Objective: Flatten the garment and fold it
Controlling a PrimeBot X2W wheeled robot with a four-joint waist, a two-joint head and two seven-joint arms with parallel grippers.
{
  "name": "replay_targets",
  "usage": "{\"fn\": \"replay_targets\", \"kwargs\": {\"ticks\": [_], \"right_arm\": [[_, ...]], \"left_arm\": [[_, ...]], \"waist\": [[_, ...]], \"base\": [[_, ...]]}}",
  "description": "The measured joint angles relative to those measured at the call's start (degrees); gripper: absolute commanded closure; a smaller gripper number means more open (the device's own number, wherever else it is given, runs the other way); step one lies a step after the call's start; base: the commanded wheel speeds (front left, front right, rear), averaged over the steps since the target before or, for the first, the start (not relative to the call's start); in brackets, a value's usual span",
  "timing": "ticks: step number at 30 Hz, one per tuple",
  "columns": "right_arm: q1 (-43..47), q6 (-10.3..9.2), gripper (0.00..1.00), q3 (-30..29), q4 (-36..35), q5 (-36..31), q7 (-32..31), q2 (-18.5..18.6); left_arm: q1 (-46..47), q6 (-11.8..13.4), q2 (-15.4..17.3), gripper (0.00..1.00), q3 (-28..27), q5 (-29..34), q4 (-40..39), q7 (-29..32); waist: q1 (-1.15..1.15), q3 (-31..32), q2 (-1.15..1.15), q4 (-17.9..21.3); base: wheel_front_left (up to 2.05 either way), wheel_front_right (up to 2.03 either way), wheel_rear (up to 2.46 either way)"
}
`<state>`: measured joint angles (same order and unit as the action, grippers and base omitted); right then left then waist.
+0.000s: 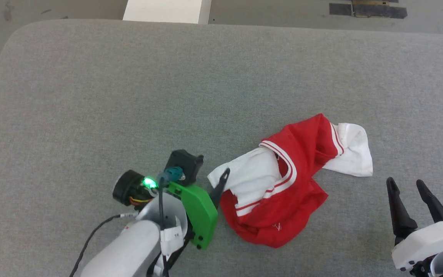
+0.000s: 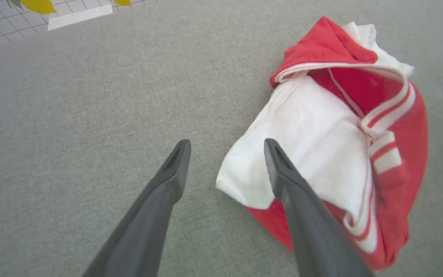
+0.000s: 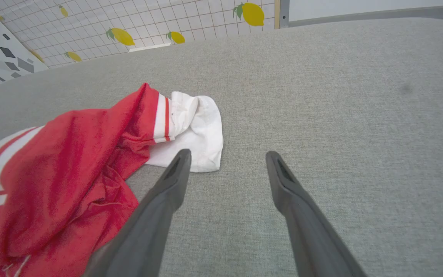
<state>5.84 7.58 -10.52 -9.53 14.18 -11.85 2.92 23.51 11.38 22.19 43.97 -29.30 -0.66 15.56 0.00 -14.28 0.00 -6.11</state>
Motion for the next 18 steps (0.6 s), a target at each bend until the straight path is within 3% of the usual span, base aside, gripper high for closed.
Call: {"fn": "replay_targets", "kwargs": {"ticks": [7, 8, 9, 10, 18], "right_arm": [[0.0, 0.0, 0.0, 0.2, -0.5, -0.1, -0.6, 0.0], [0.0, 0.0, 0.0, 0.3, -0.5, -0.2, -0.6, 0.0], [0.0, 0.0, 0.0, 0.3, -0.5, -0.2, -0.6, 0.0], [0.0, 0.0, 0.0, 0.4, -0.5, -0.2, -0.6, 0.0], [0.0, 0.0, 0.0, 0.3, -0.4, -0.2, -0.7, 0.0]], "left_arm": [[-0.1, -2.1, 0.1, 0.0, 1.5, -1.9, 2.8, 2.6], [-0.1, -2.2, 0.0, 0.48, 1.5, -1.9, 3.5, 2.4], [-0.1, -2.3, -0.2, 0.64, 1.5, -1.9, 4.1, 2.2], [0.0, -2.3, -0.4, 1.0, 1.4, -2.0, 4.8, 1.7], [-0.1, -2.9, -2.5, 1.0, -1.1, -5.1, 7.1, -3.1]], "waist": [[0.0, -0.5, 0.0, 0.5], [0.0, -0.6, 0.0, 0.6], [0.0, -0.7, 0.0, 0.7], [0.0, -0.7, 0.0, 0.9], [0.0, 0.1, 0.0, 1.2]], "base": [[0.0, 0.0, 0.0], [0.0, 0.0, 0.0], [0.0, 0.0, 0.0], [0.0, 0.0, 0.0], [0.0, 0.0, 0.0]]}}
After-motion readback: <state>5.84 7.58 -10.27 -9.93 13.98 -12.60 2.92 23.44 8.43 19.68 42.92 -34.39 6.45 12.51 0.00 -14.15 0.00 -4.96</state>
